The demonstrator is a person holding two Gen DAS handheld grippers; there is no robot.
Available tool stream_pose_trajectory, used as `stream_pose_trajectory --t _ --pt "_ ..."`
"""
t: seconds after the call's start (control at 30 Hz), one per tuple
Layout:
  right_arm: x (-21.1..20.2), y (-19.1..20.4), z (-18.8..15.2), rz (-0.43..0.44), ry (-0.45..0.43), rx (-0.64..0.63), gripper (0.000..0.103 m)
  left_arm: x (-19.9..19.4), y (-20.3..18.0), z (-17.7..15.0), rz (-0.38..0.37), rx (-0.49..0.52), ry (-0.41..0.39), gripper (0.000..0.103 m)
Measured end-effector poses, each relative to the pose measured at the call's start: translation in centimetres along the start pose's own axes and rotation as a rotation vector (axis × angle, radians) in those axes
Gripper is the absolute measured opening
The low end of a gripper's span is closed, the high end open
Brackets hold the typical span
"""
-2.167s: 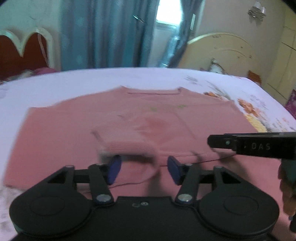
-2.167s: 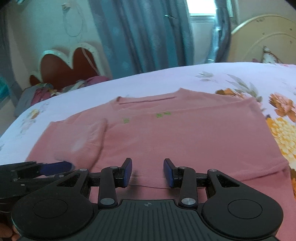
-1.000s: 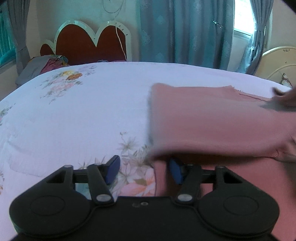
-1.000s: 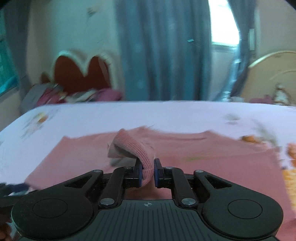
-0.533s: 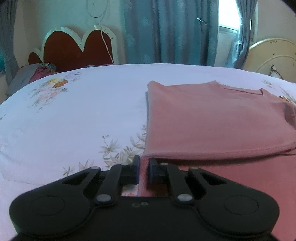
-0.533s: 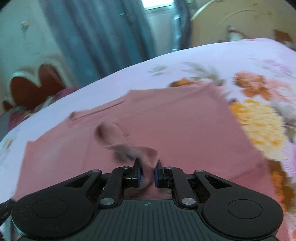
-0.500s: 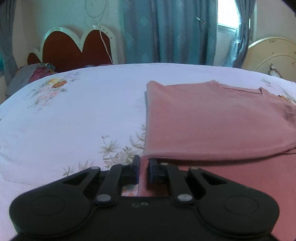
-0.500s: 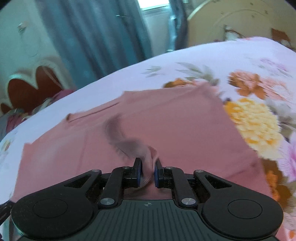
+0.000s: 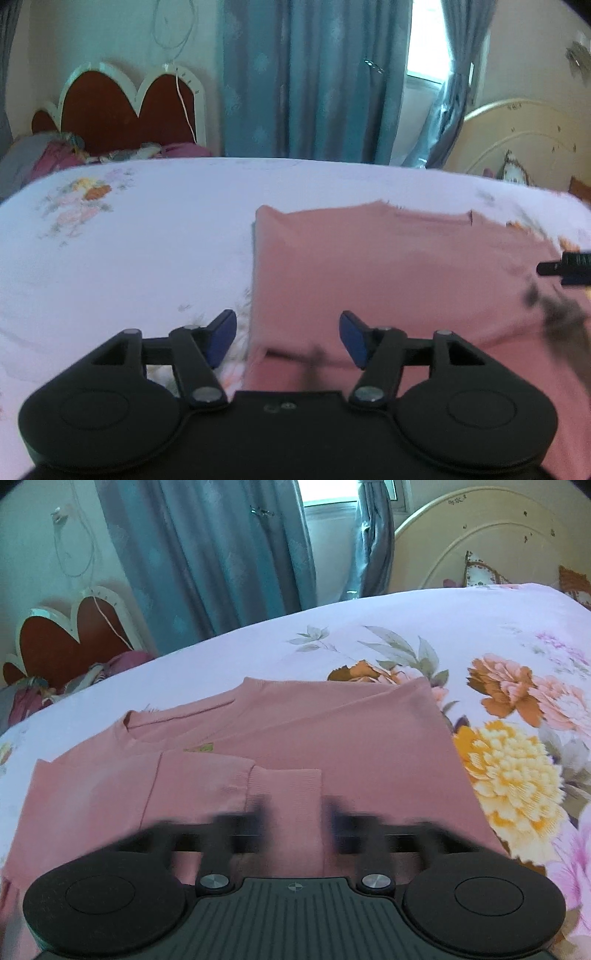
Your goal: Fold small clothes
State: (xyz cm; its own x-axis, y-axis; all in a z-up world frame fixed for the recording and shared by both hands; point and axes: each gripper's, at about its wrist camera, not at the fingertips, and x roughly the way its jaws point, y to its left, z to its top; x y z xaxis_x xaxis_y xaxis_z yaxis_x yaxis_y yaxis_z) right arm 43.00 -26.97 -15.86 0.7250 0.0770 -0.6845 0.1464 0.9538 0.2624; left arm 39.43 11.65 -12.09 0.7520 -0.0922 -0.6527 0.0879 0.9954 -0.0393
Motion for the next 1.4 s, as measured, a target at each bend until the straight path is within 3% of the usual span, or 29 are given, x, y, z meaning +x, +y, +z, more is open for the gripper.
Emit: stream_pose_trajectory --t 0.07,0.13,0.27,0.33,0.4,0.43,0.5,0.63,0.73,0.83,0.97,1.03,1.17,1.4 --pt "0.5 0.5 0.1 0.007 -0.014 -0.029 0.082 1.6 0.2 1.0 -0.015 -0.043 0.002 0.054" --pt "1.3 0.8 0.3 0.015 0.004 -0.047 0.068 3.5 0.3 1.9 -0.014 -0.063 0.017 0.051" --pt "2.7 0.8 0.4 0.011 0.043 -0.044 0.065 7.4 0.7 3.4 -0.012 -0.103 0.048 0.051" --pt "3.1 0.9 0.2 0.040 0.067 -0.035 0.039 8.9 1.3 3.8 -0.015 -0.141 0.057 0.046" --pt "3.1 1.6 0.0 0.034 0.061 -0.068 0.033 10.4 2.1 4.1 -0.006 -0.179 0.065 0.037" --pt "3.2 1.9 0.0 0.048 0.061 -0.078 0.021 11.0 2.4 4.3 0.002 -0.194 0.068 0.035" --pt "3.1 2.4 0.0 0.067 0.053 -0.083 0.011 12.3 2.9 4.7 0.009 -0.204 0.067 0.030" --pt "2.3 3.5 0.2 0.048 -0.027 -0.156 0.011 13.6 3.4 5.3 0.045 -0.193 0.058 0.015" --pt "1.9 3.7 0.5 0.019 -0.084 -0.188 0.011 13.7 3.5 5.1 0.060 -0.176 0.045 0.015" --pt "4.3 2.8 -0.1 -0.015 0.010 -0.182 0.011 13.7 2.8 4.8 0.087 -0.140 0.031 0.016" --pt "3.7 2.4 0.4 -0.014 0.002 -0.164 0.014 13.5 2.5 4.9 0.099 -0.126 0.029 0.019" --pt "2.8 2.1 0.4 -0.045 -0.033 -0.155 0.040 13.1 2.2 5.0 0.111 -0.110 0.027 0.022" --pt "0.9 1.5 1.1 -0.036 -0.079 -0.122 0.040 12.1 1.5 5.3 0.115 -0.082 0.014 0.022" --pt "-0.6 3.4 0.9 0.042 -0.061 -0.158 0.040 9.5 -0.6 5.5 0.063 -0.038 -0.019 0.026"
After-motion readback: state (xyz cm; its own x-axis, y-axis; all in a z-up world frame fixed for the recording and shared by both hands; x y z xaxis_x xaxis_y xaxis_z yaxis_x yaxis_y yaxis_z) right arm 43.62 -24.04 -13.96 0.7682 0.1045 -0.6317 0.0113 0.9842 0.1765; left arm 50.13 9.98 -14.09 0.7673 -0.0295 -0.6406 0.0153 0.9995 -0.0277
